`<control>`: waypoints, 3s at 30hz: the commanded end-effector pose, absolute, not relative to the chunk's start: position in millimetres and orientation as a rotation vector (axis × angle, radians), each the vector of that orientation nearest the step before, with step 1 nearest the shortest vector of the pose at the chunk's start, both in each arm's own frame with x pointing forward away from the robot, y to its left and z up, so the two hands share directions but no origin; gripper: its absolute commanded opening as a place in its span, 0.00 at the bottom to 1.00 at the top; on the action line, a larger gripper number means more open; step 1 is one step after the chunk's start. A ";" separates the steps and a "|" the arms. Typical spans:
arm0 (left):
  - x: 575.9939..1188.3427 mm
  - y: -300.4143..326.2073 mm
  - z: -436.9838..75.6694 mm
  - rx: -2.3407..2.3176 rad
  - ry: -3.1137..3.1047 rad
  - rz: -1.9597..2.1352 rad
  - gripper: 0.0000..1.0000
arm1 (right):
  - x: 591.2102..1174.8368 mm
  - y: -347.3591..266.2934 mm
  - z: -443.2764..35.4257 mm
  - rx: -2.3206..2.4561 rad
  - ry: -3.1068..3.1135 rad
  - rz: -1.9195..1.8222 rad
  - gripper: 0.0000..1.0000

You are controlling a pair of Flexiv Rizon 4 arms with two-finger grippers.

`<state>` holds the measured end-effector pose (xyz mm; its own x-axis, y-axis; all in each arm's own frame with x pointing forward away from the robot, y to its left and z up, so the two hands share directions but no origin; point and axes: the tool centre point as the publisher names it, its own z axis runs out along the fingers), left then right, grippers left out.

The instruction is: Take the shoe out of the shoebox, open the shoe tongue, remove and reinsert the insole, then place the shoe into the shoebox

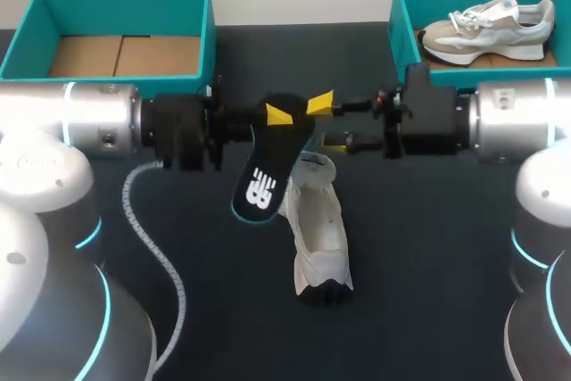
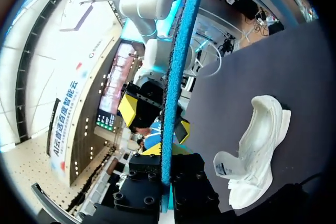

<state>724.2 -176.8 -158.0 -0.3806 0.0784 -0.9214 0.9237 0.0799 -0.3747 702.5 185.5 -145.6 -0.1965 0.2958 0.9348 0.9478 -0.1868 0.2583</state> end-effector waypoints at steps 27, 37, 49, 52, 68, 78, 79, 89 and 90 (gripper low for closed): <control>707.8 -168.6 -148.2 0.953 1.751 -1.551 0.00 | 686.8 155.3 -123.8 -0.821 -2.300 -1.682 1.00; 707.8 -168.6 -148.2 0.953 1.751 -1.551 0.00 | 687.3 124.5 -153.3 -0.314 -2.886 -1.480 1.00; 707.8 -168.6 -148.2 0.953 1.751 -1.551 0.00 | 688.2 123.8 -160.1 -0.229 -2.939 -1.476 1.00; 707.8 -168.6 -148.2 0.953 1.751 -1.551 0.00 | 688.2 123.8 -160.1 -0.229 -2.939 -1.476 1.00; 663.2 -176.4 -174.8 0.929 1.741 -1.717 0.00 | 695.0 134.4 -186.4 -0.051 -3.122 -1.015 1.00; 622.2 -182.5 -199.2 0.824 1.687 -1.838 0.00 | 696.4 148.0 -239.0 0.031 -3.061 -0.876 1.00; 618.9 -182.9 -200.7 0.815 1.692 -1.829 0.00 | 695.2 148.9 -240.7 0.030 -3.064 -0.894 1.00; 601.8 -191.2 -217.0 0.703 1.700 -1.841 0.00 | 685.8 153.3 -265.2 0.027 -3.047 -0.869 1.00; 601.6 -191.4 -218.3 0.692 1.700 -1.848 0.00 | 684.7 153.6 -266.7 0.023 -3.055 -0.853 1.00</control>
